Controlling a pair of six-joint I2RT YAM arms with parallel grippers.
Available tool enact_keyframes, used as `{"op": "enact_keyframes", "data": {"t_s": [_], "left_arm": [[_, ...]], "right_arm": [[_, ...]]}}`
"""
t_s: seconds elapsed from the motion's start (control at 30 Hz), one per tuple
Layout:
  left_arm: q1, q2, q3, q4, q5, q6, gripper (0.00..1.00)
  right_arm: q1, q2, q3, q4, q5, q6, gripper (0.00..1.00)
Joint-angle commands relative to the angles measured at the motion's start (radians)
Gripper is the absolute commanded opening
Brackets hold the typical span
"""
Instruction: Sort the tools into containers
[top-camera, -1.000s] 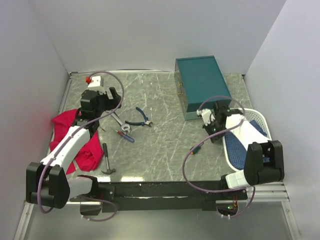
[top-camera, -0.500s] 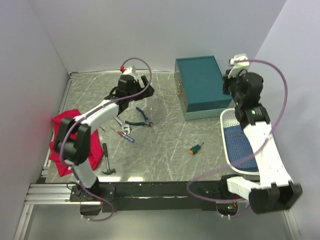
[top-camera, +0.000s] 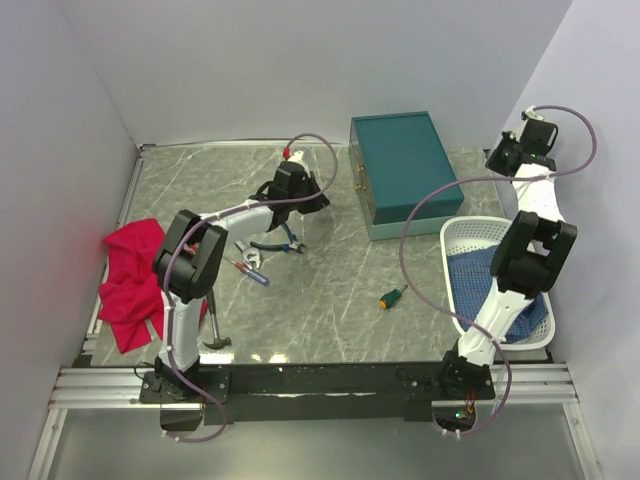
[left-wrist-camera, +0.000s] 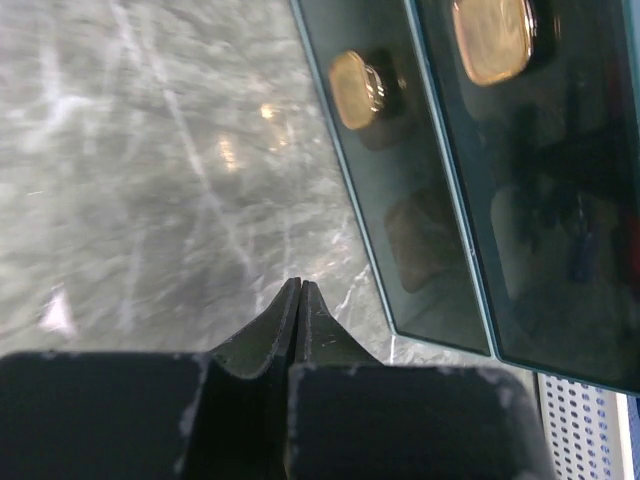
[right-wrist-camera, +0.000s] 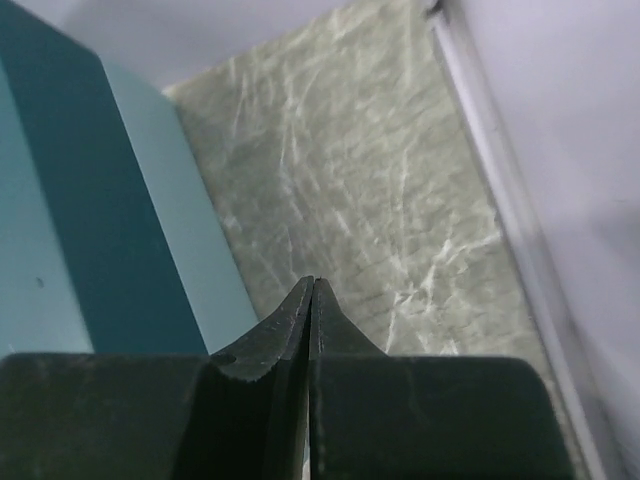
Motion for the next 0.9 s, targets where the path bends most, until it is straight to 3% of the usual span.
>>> {"op": "enact_keyframes", "data": {"t_s": [0.0, 0.3, 0.43, 0.87], "left_arm": [[-0.008, 0.063, 0.057, 0.106, 0.079, -0.013, 0.01], [-0.034, 0.233, 0.177, 0.347, 0.223, -0.102, 0.01], [-0.062, 0.258, 0.219, 0.378, 0.231, -0.096, 0.01], [-0.072, 0.074, 0.068, 0.324, 0.366, -0.07, 0.01]], "right_arm": [[-0.004, 0.053, 0.092, -0.057, -0.237, -0.002, 0.01], [0.01, 0.215, 0.131, -0.004, -0.431, 0.093, 0.0], [0.056, 0.241, 0.158, -0.09, -0.454, 0.058, 0.0], [0.183, 0.072, -0.055, -0.09, -0.458, 0.051, 0.0]]}}
